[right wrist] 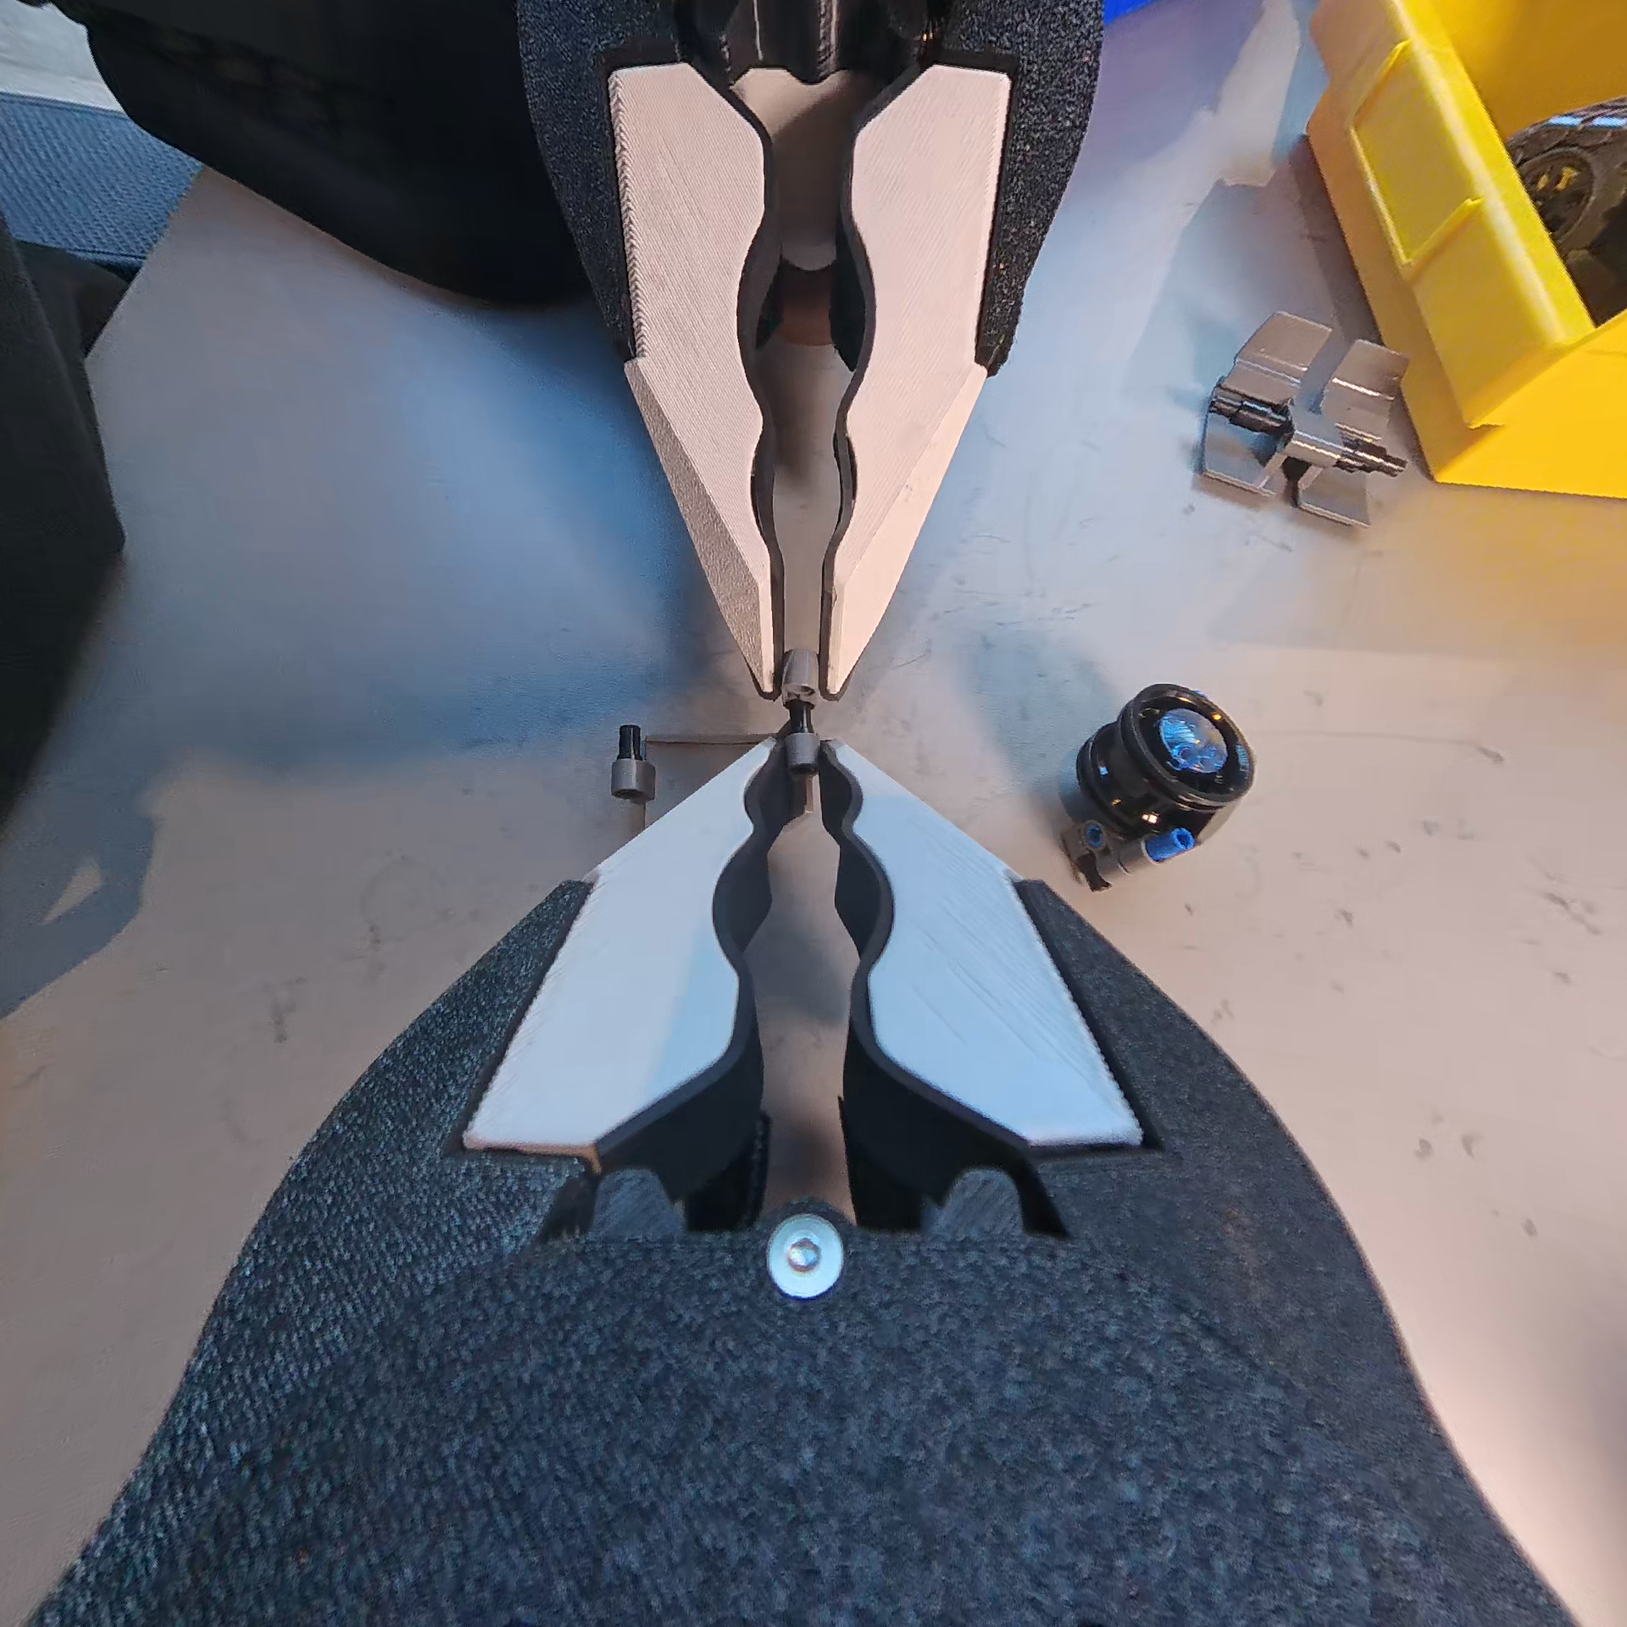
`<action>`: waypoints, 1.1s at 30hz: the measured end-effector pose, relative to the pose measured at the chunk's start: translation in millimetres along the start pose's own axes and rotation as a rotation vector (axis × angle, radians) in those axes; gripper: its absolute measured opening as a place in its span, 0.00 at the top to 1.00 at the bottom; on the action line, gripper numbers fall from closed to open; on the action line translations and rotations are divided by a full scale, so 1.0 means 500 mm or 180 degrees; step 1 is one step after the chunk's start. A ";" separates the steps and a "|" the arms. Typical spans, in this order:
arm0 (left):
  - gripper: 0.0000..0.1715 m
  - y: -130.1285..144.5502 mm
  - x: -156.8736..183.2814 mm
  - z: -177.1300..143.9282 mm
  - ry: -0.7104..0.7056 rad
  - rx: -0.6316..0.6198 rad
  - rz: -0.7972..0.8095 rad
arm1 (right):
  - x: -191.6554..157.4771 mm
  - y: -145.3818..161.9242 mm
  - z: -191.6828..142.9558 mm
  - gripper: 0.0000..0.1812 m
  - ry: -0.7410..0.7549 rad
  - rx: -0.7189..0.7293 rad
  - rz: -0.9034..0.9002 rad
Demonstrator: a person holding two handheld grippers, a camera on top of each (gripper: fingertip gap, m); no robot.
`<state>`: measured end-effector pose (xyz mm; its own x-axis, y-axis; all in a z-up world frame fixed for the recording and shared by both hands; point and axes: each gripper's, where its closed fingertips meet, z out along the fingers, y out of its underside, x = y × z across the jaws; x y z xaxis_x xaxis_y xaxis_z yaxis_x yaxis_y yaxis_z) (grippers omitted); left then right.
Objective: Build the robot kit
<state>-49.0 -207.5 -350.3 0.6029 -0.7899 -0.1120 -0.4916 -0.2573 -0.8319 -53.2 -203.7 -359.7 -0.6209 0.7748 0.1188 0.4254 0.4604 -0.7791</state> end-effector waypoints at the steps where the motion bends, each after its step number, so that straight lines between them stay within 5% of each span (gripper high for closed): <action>1: 0.96 0.000 0.000 0.000 -0.0003 0.0000 0.0000 | 0.000 0.000 0.000 0.96 0.0004 0.0001 -0.0002; 33: 0.96 0.017 0.006 0.016 -0.0027 -0.0211 0.0160 | -0.007 0.007 0.006 0.97 -0.0030 -0.0042 -0.0066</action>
<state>-46.3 -207.8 -362.0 0.5817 -0.7980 -0.1575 -0.5617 -0.2540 -0.7874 -51.3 -206.2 -364.4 -0.6358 0.7610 0.1291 0.4210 0.4821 -0.7684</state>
